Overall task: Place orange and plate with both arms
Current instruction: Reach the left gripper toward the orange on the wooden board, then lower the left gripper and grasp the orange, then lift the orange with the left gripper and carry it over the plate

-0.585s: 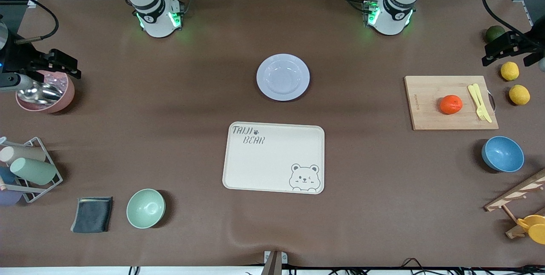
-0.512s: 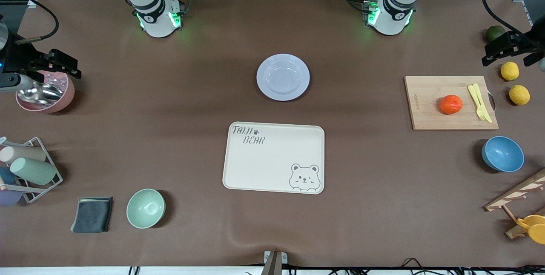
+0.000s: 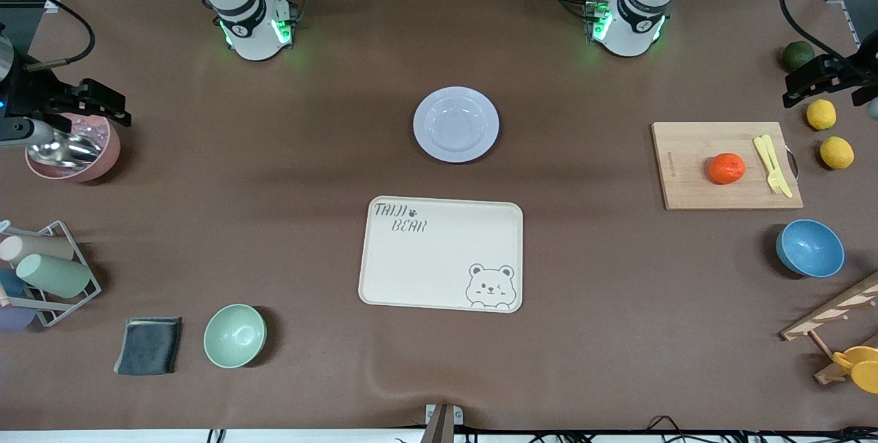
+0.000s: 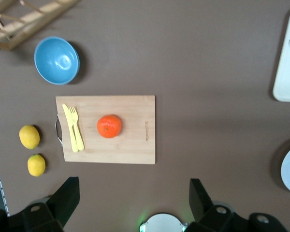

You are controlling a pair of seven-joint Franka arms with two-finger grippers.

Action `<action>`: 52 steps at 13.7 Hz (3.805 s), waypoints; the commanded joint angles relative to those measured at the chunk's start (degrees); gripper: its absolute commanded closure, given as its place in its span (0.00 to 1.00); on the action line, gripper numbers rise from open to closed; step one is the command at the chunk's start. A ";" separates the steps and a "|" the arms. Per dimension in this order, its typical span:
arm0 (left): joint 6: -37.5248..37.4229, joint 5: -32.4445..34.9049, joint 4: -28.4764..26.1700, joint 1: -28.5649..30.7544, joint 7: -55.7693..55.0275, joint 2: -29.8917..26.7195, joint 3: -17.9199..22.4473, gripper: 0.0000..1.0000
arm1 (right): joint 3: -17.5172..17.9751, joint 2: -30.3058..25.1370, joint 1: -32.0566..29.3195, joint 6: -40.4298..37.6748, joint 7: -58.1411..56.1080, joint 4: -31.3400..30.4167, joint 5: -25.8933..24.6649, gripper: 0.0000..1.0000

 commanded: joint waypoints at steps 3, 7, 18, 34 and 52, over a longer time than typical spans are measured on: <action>11.34 1.42 -14.15 5.63 0.01 -1.51 -0.44 0.00 | 0.68 0.63 -0.78 -0.35 -0.70 -0.13 0.11 0.00; 22.85 1.68 -28.04 10.29 0.10 -2.84 -0.62 0.00 | 0.68 0.81 -0.86 -0.88 -0.26 -0.49 0.11 0.00; 54.78 3.26 -46.70 21.28 9.14 8.84 -0.53 0.00 | 0.85 1.25 -0.60 -0.44 -0.26 -0.05 0.20 0.00; 60.59 3.26 -46.17 21.73 9.42 16.15 -0.53 0.00 | 0.86 1.42 -0.16 -0.35 -0.26 -0.05 0.20 0.00; 29.32 -2.89 -19.48 20.68 5.85 14.74 -19.57 0.99 | 0.86 1.95 0.01 -0.44 -0.43 0.04 0.29 0.00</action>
